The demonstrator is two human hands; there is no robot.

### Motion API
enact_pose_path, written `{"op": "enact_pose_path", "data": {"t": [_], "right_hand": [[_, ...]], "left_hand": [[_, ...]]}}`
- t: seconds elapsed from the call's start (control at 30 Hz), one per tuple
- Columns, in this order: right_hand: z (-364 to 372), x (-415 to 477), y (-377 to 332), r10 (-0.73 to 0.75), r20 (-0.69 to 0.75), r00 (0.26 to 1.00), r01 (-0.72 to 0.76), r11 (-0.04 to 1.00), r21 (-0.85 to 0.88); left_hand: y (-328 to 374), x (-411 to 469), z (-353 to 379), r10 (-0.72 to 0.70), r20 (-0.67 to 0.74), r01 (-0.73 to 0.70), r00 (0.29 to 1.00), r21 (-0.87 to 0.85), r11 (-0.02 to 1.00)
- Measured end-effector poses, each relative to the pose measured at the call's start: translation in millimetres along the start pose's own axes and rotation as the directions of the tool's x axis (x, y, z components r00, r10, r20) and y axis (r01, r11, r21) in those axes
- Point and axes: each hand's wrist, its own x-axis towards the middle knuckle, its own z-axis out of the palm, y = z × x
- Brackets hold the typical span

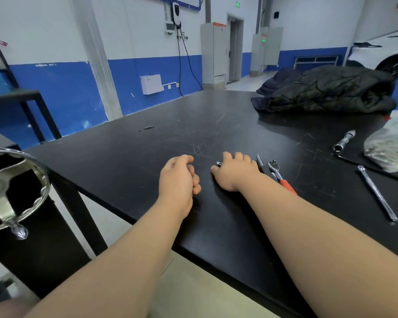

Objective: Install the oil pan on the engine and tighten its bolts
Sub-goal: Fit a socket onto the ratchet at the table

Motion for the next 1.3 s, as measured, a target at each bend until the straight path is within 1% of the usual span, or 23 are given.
{"op": "enact_pose_path", "data": {"t": [0.1,0.23,0.37,0.47,0.5,0.53,0.57,0.6,0.63,0.67,0.7,0.73,0.77,0.8,0.83,0.87,0.9,0.93,1.0,1.1,1.2,1.23,1.3], "right_hand": [[-0.8,1.5,0.2,-0.074,-0.044,0.996,0.075,0.997,0.023],[0.4,2.5,-5.6,-0.219,-0.114,0.969,0.223,0.975,0.023],[1.9,-1.8,-4.4,-0.247,-0.141,0.959,0.261,0.961,0.088],[-3.0,-17.4,-11.6,-0.286,-0.166,0.944,0.302,0.95,0.082],[-6.1,-23.8,-10.1,-0.314,-0.211,0.926,0.334,0.94,0.064],[-15.2,-31.5,-2.5,-0.33,-0.303,0.894,0.351,0.936,0.014],[-29.5,-36.6,12.4,-0.337,-0.444,0.83,0.34,0.937,-0.076],[-47.4,-40.0,33.3,-0.323,-0.57,0.755,0.276,0.946,-0.169],[-67.8,-41.6,62.3,-0.272,-0.649,0.711,0.155,0.96,-0.232],[-87.6,-43.7,97.5,-0.145,-0.668,0.73,-0.03,0.969,-0.244],[-101.8,-47.6,132.1,0.062,-0.627,0.777,-0.235,0.952,-0.198],[-107.3,-55.0,162.7,0.307,-0.527,0.792,-0.438,0.888,-0.14],[-104.4,-64.5,185.2,0.512,-0.395,0.763,-0.591,0.8,-0.103],[-95.1,-72.6,200.0,0.645,-0.283,0.71,-0.686,0.725,-0.068],[-83.2,-78.7,208.2,0.715,-0.207,0.668,-0.735,0.677,-0.032],[-72.6,-81.3,211.5,0.744,-0.152,0.65,-0.754,0.656,-0.013],[-65.5,-81.6,211.1,0.748,-0.108,0.655,-0.753,0.658,-0.009],[-62.7,-79.1,208.8,0.73,-0.078,0.679,-0.733,0.68,-0.011],[-62.2,-68.6,200.1,0.634,-0.067,0.771,-0.636,0.772,-0.01],[-57.2,-51.0,178.7,0.419,-0.111,0.901,-0.424,0.906,-0.024],[-60.7,-38.1,171.2,0.257,-0.091,0.962,-0.258,0.966,-0.001],[-64.1,-34.5,172.1,0.23,-0.098,0.968,-0.23,0.973,0.009],[-71.9,-29.1,176.8,0.23,-0.158,0.96,-0.23,0.973,0.017]], "left_hand": [[-2.3,-0.2,-0.3,0.005,0.009,-0.005,1.0,0.013,1.0],[-2.0,-1.5,-0.1,0.012,0.018,-0.013,1.0,0.021,1.0],[-3.6,0.0,0.0,0.024,0.026,-0.025,0.999,0.032,0.999],[-8.9,2.9,1.1,0.059,0.026,-0.06,0.998,0.053,0.997],[-11.6,3.8,1.3,0.079,0.019,-0.08,0.997,0.094,0.992],[-14.1,4.9,1.6,0.11,0.014,-0.111,0.994,0.168,0.98],[-15.7,6.5,2.3,0.155,0.02,-0.154,0.988,0.263,0.952],[-17.0,7.1,2.6,0.206,0.028,-0.202,0.978,0.367,0.908],[-18.1,6.5,3.7,0.262,0.042,-0.251,0.964,0.469,0.847],[-19.0,4.0,7.2,0.317,0.077,-0.304,0.945,0.559,0.771],[-20.3,0.6,11.6,0.352,0.139,-0.355,0.925,0.645,0.677],[-22.3,-3.7,15.4,0.366,0.213,-0.395,0.906,0.739,0.547],[-25.1,-8.3,18.5,0.362,0.282,-0.419,0.888,0.821,0.388],[-28.5,-10.7,20.8,0.345,0.338,-0.428,0.876,0.874,0.229],[-31.1,-11.7,22.0,0.335,0.366,-0.424,0.868,0.898,0.115],[-32.3,-12.0,22.5,0.323,0.368,-0.405,0.872,0.913,0.053],[-33.0,-11.2,21.8,0.315,0.354,-0.379,0.881,0.925,0.021],[-33.8,-10.1,20.8,0.307,0.341,-0.353,0.889,0.935,-0.018],[-34.8,-7.7,20.3,0.256,0.334,-0.317,0.907,0.943,-0.106],[-33.5,-1.6,26.1,0.13,0.325,-0.303,0.937,0.939,-0.163],[-33.4,6.7,33.2,0.054,0.33,-0.317,0.942,0.932,-0.174],[-33.9,10.1,35.4,0.04,0.338,-0.328,0.94,0.931,-0.157],[-34.4,17.8,40.8,0.004,0.348,-0.345,0.938,0.931,-0.117]]}}
